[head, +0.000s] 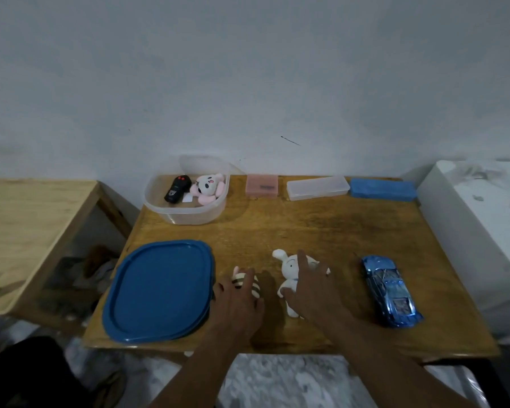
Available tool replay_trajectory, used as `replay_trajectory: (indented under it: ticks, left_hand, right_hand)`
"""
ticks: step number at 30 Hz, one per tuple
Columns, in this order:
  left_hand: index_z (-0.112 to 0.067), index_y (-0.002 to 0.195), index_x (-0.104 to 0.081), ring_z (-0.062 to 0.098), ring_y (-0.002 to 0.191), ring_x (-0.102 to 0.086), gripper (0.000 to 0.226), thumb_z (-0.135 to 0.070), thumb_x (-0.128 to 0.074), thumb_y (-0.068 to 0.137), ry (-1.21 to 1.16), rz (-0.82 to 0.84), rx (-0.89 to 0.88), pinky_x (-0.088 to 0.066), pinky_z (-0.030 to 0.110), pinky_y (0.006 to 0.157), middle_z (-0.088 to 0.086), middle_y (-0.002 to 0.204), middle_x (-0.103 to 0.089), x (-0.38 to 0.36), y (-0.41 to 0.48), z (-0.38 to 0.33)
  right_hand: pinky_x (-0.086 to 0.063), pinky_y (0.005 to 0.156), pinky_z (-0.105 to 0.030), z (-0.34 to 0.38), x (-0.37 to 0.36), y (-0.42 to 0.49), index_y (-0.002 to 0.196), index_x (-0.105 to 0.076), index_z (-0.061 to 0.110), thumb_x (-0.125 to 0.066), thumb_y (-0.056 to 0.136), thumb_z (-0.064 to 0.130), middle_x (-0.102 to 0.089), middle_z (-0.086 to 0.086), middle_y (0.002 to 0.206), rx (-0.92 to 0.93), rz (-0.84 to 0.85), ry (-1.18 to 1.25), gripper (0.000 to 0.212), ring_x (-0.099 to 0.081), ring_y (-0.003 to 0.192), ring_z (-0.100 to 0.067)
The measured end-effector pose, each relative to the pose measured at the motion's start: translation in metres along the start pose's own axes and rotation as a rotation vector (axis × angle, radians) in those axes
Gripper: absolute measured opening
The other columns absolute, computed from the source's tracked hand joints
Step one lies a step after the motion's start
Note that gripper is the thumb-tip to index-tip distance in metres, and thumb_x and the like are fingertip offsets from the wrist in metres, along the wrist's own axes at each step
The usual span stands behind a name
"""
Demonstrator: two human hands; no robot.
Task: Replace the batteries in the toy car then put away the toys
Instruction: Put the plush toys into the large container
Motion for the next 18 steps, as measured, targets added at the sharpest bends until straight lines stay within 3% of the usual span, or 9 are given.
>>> replay_trajectory:
  ticks: [5, 9, 18]
  left_hand:
    - [-0.031, 0.149, -0.019, 0.037, 0.131, -0.030, 0.062, -0.039, -0.045, 0.093, 0.000, 0.010, 0.033, -0.031, 0.044, 0.109, 0.017, 0.157, -0.016, 0.000, 0.001, -0.003]
    - [-0.031, 0.147, -0.024, 0.034, 0.131, -0.033, 0.060, -0.037, -0.048, 0.093, -0.044, 0.015, 0.032, -0.032, 0.044, 0.111, 0.015, 0.153, -0.025, 0.006, 0.001, -0.005]
    - [-0.034, 0.147, -0.024, 0.033, 0.132, -0.029, 0.065, -0.034, -0.057, 0.092, -0.135, -0.121, 0.043, -0.037, 0.043, 0.108, 0.014, 0.151, -0.023, 0.075, 0.021, 0.005]
  right_hand:
    - [-0.040, 0.098, -0.033, -0.003, 0.005, 0.005, 0.149, -0.011, 0.024, -0.064, 0.082, 0.047, -0.028, -0.008, 0.152, -0.026, 0.023, 0.102, 0.088, -0.036, 0.131, -0.026]
    - [-0.039, 0.087, -0.030, -0.006, 0.005, 0.006, 0.144, -0.022, 0.026, -0.067, 0.079, 0.040, -0.034, -0.010, 0.145, -0.044, 0.043, 0.180, 0.080, -0.039, 0.124, -0.024]
    - [-0.042, 0.104, -0.038, 0.040, 0.059, 0.016, 0.143, -0.026, 0.028, -0.069, 0.080, 0.039, -0.037, -0.005, 0.144, 0.033, -0.047, 0.219, 0.077, -0.041, 0.127, -0.023]
Point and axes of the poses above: each hand's wrist, its own y-axis towards the middle knuckle, its own x-axis out of the back of the hand, z = x × y, the point moved 10 cm from there along y, towards the middle knuckle
